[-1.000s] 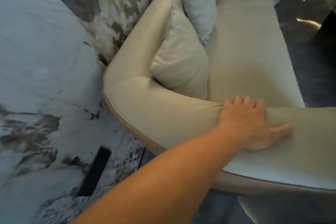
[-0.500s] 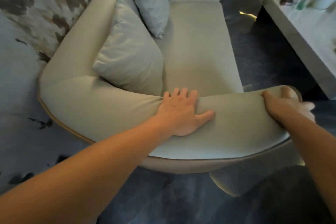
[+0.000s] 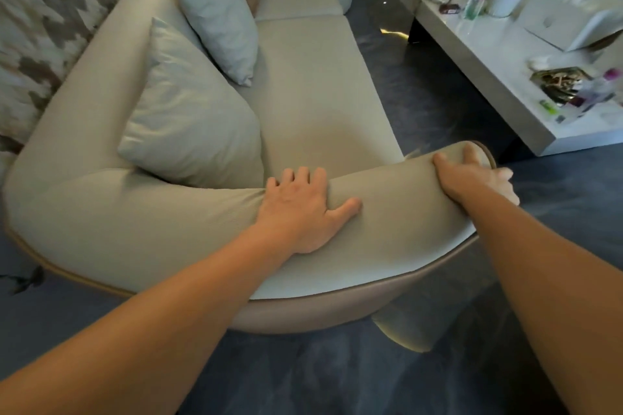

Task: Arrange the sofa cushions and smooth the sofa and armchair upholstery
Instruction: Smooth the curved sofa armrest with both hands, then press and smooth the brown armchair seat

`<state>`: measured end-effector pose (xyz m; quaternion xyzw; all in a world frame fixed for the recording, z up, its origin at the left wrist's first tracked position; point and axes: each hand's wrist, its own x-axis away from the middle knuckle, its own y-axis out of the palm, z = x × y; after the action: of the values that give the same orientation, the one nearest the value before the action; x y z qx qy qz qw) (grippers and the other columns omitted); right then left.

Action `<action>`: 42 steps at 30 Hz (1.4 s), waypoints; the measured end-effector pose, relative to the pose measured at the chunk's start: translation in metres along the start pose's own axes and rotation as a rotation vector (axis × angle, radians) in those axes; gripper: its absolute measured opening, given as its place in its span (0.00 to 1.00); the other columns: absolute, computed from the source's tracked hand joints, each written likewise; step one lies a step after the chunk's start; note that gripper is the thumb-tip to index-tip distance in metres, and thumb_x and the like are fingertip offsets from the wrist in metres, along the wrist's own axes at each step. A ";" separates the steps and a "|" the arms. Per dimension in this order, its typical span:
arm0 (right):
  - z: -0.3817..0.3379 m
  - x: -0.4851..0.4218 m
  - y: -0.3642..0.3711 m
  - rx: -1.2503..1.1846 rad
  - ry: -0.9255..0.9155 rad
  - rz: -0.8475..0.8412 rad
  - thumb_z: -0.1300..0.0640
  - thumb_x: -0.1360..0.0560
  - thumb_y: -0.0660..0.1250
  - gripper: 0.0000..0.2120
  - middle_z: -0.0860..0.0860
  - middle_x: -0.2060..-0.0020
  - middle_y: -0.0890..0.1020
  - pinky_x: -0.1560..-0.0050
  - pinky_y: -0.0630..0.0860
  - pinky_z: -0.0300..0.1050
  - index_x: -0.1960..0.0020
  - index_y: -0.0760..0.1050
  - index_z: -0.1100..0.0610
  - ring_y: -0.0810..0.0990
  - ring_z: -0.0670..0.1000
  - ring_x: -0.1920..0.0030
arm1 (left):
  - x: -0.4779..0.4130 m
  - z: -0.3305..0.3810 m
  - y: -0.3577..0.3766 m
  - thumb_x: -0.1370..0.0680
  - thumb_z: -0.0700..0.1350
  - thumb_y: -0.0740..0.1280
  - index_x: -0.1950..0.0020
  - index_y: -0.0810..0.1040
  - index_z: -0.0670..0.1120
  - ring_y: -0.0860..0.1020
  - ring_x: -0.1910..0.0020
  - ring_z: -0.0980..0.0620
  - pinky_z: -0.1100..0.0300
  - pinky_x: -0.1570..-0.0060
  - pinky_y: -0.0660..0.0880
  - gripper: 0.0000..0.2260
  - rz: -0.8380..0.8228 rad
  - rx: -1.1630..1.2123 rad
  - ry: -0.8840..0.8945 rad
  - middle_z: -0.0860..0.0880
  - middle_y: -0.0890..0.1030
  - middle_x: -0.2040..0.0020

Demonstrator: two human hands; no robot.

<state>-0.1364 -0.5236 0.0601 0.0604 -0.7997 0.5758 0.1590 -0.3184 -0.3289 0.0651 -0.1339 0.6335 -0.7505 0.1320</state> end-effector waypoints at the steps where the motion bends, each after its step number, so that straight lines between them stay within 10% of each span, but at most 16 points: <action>1: -0.003 0.005 0.006 0.001 0.025 0.018 0.27 0.29 0.47 0.35 0.61 0.46 0.64 0.56 0.67 0.58 0.24 0.49 0.37 0.68 0.64 0.58 | 0.002 -0.006 0.002 0.30 0.74 0.45 0.48 0.67 0.51 0.69 0.45 0.43 0.45 0.48 0.63 0.30 0.000 0.007 0.019 0.45 0.74 0.45; 8: -0.015 0.038 0.018 0.120 0.085 0.093 0.29 0.29 0.42 0.35 0.67 0.29 0.56 0.45 0.65 0.62 0.24 0.47 0.38 0.64 0.69 0.39 | 0.003 -0.008 0.001 0.28 0.73 0.45 0.44 0.69 0.49 0.70 0.44 0.43 0.46 0.48 0.64 0.31 -0.003 0.036 0.088 0.45 0.75 0.44; 13: 0.014 0.071 -0.008 -0.052 -0.061 -0.211 0.31 0.23 0.51 0.33 0.62 0.23 0.35 0.26 0.54 0.64 0.23 0.44 0.38 0.50 0.72 0.26 | 0.010 0.007 -0.023 0.24 0.69 0.44 0.31 0.65 0.48 0.68 0.34 0.42 0.43 0.37 0.65 0.33 -0.252 -0.091 0.026 0.43 0.71 0.33; 18: 0.106 0.111 -0.085 0.189 -0.369 -0.431 0.41 0.26 0.60 0.28 0.57 0.29 0.72 0.33 0.69 0.55 0.27 0.67 0.47 0.72 0.61 0.32 | 0.023 0.054 -0.060 0.18 0.47 0.54 0.30 0.67 0.47 0.70 0.35 0.38 0.41 0.42 0.73 0.17 -0.434 -0.473 0.004 0.45 0.70 0.33; 24: 0.282 0.200 -0.238 0.175 -0.264 -0.259 0.56 0.23 0.62 0.15 0.60 0.42 0.82 0.42 0.71 0.47 0.41 0.79 0.60 0.77 0.60 0.39 | 0.102 0.178 -0.081 0.23 0.46 0.60 0.35 0.76 0.48 0.78 0.41 0.46 0.54 0.43 0.75 0.17 -0.516 -0.484 0.218 0.46 0.79 0.39; 28: 0.332 0.267 -0.314 0.058 -0.295 -0.079 0.52 0.24 0.62 0.13 0.59 0.44 0.82 0.45 0.75 0.50 0.43 0.78 0.56 0.77 0.61 0.42 | 0.167 0.349 -0.109 0.24 0.52 0.57 0.34 0.73 0.51 0.74 0.35 0.42 0.49 0.38 0.72 0.19 -0.621 -0.280 0.501 0.44 0.74 0.32; 35: 0.502 0.326 -0.402 0.156 -0.064 -0.181 0.49 0.22 0.59 0.14 0.58 0.42 0.81 0.49 0.71 0.46 0.44 0.78 0.54 0.77 0.61 0.43 | 0.260 0.555 -0.182 0.23 0.53 0.58 0.52 0.73 0.53 0.75 0.54 0.46 0.53 0.62 0.70 0.08 -0.392 0.039 0.796 0.49 0.77 0.49; 42: 0.663 0.361 -0.396 0.046 0.293 -0.121 0.34 0.24 0.46 0.25 0.43 0.27 0.68 0.31 0.59 0.61 0.30 0.67 0.35 0.64 0.53 0.27 | 0.308 0.620 -0.148 0.23 0.62 0.54 0.39 0.74 0.56 0.73 0.38 0.44 0.48 0.39 0.67 0.19 -0.600 0.032 0.614 0.48 0.75 0.37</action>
<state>-0.4882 -1.2464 0.3444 0.0276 -0.7496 0.5859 0.3068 -0.3802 -0.9859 0.3212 -0.0804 0.5647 -0.7705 -0.2846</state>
